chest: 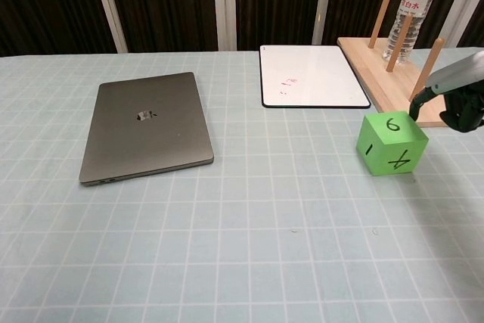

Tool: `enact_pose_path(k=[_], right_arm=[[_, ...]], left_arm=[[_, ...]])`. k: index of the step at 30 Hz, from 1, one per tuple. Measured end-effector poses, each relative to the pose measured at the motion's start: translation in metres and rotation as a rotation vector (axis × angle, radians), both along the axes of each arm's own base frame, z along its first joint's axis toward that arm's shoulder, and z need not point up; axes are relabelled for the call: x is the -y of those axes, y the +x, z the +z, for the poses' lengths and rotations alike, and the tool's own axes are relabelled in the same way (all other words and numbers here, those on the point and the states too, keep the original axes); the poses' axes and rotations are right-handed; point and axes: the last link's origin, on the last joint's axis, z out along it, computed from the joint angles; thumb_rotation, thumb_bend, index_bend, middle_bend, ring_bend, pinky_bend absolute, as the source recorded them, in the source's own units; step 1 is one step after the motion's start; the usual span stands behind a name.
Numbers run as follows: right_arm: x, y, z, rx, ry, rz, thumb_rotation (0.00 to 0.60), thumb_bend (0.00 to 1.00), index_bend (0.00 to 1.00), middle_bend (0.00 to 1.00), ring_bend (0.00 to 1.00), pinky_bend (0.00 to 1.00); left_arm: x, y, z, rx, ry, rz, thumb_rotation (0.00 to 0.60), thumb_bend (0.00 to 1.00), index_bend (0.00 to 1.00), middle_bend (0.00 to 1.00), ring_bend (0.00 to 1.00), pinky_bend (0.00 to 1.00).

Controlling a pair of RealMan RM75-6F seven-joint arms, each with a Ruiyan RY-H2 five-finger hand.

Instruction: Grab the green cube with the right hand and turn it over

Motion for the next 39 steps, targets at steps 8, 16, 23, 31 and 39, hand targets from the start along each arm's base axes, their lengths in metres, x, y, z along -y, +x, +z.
enact_pose_path(k=[8, 16, 23, 31, 39], right_arm=[[0.008, 0.005, -0.004, 0.006, -0.007, 0.011, 0.600, 0.82, 0.20, 0.82, 0.85, 0.70], [0.010, 0.014, -0.011, 0.020, 0.012, 0.027, 0.600, 0.82, 0.20, 0.82, 0.85, 0.70], [0.010, 0.025, -0.020, 0.035, 0.033, 0.052, 0.600, 0.82, 0.20, 0.82, 0.85, 0.70], [0.011, 0.040, -0.028, 0.061, 0.040, 0.086, 0.600, 0.82, 0.20, 0.82, 0.85, 0.70], [0.010, 0.049, -0.034, 0.063, 0.051, 0.111, 0.600, 0.82, 0.20, 0.82, 0.85, 0.70]], left_arm=[[-0.001, 0.000, 0.000, -0.001, 0.000, 0.001, 0.600, 0.31, 0.10, 0.00, 0.00, 0.00], [-0.001, 0.000, 0.000, -0.001, 0.000, 0.003, 0.600, 0.31, 0.10, 0.00, 0.00, 0.00], [-0.001, 0.000, 0.000, -0.001, -0.002, 0.001, 0.600, 0.31, 0.10, 0.00, 0.00, 0.00], [-0.001, -0.001, 0.001, 0.005, 0.000, 0.004, 0.600, 0.31, 0.10, 0.00, 0.00, 0.00], [-0.002, -0.001, 0.002, 0.005, 0.000, 0.004, 0.600, 0.31, 0.10, 0.00, 0.00, 0.00]])
